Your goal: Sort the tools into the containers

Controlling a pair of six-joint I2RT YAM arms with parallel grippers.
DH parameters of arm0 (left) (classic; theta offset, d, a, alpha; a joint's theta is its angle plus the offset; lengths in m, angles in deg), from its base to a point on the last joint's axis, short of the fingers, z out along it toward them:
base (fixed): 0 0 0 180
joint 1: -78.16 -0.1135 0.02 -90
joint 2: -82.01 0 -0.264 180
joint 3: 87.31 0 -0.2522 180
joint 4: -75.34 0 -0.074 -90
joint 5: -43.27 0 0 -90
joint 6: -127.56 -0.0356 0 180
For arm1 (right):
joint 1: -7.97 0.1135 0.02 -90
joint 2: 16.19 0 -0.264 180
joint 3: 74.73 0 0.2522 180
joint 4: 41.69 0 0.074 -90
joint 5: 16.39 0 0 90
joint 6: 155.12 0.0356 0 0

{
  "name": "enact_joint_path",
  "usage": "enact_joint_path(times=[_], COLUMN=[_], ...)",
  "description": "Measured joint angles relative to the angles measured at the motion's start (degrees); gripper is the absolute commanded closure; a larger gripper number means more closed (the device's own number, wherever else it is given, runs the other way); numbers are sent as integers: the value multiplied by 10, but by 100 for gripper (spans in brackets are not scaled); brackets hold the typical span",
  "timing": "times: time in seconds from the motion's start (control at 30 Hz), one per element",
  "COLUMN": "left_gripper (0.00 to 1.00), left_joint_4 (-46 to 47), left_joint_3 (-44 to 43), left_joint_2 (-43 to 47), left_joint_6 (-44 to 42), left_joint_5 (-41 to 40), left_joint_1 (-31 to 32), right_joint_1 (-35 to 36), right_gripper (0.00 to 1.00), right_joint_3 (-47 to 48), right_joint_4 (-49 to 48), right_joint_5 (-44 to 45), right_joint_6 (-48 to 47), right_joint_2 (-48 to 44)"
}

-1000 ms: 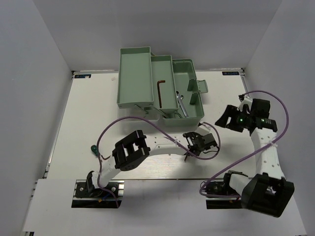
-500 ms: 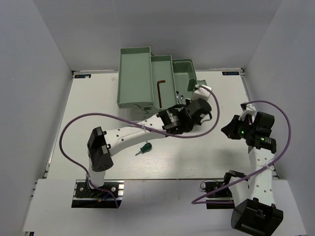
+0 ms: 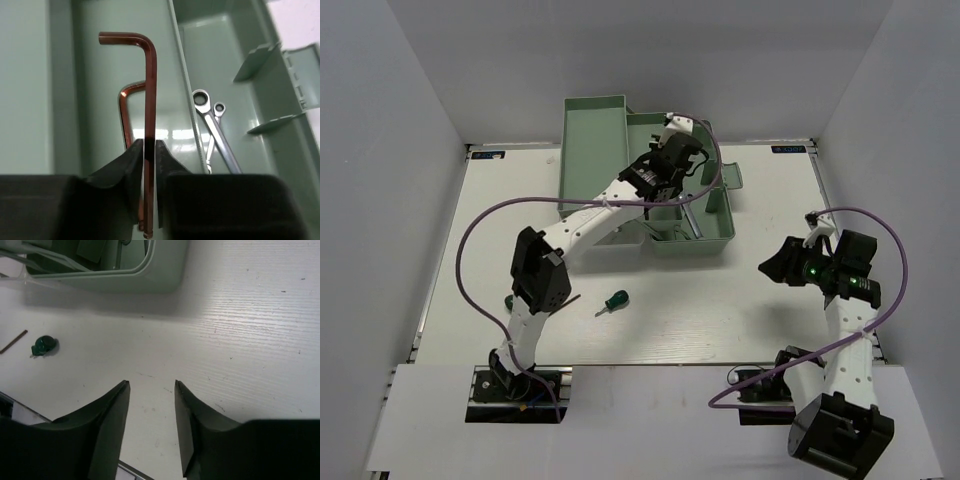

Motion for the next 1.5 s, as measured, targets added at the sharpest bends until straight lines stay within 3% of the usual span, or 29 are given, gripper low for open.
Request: enact_joint_path(times=[0.03,0.07,0.1,0.17,0.27,0.3,0.33,0.4,0.43,0.47,0.5,0.53,0.63,0.73,0.77,0.87,1.13,1.37,1.5], left_gripper=[59,37,29,20,17,19,41,81,93,100,100,100,83,62,43,26,25,23,27], left_joint_4=[-2,-4,-8,-12,-12,-10,-6,1,7,7,13,10,-5,-40,-58,-98,-125,-135,-154], left_joint_3=[0,0,0,0,0,2,9,42,81,122,180,228,389,510,538,596,639,636,632], left_joint_2=[-11,-23,-31,-41,-36,-30,-19,23,60,99,156,207,389,533,564,601,490,376,346], left_joint_6=[-5,-5,-10,-13,-23,-28,-36,-45,-52,-58,-66,-68,-81,-88,-90,-95,-146,-162,-162], left_joint_5=[5,11,18,30,52,61,71,102,120,136,155,170,220,240,238,216,200,200,199], left_joint_1=[-4,-7,-10,-13,-16,-16,-15,-11,-9,-7,-4,-2,-1,-6,-8,-9,-13,-11,-8], right_joint_1=[0,-2,-3,-4,-7,-8,-8,-10,-11,-13,-14,-16,-19,-20,-21,-22,-31,-45,-51], right_gripper=[47,40,39,34,34,38,42,67,80,91,100,100,100,64,62,56,56,55,55], right_joint_3=[0,0,0,0,0,0,0,0,-1,-2,-3,-5,-6,-6,-6,-3,20,21,21], right_joint_4=[1,2,4,9,17,18,19,21,22,24,26,28,33,45,55,98,223,249,262], right_joint_5=[-6,-13,-18,-30,-47,-53,-58,-69,-75,-82,-88,-94,-123,-166,-186,-240,-310,-324,-328], right_joint_6=[-3,-7,-9,-17,-30,-36,-41,-55,-60,-64,-69,-74,-93,-133,-157,-232,-392,-430,-448], right_joint_2=[3,5,8,12,14,15,15,15,14,14,14,14,14,24,32,63,98,97,97])
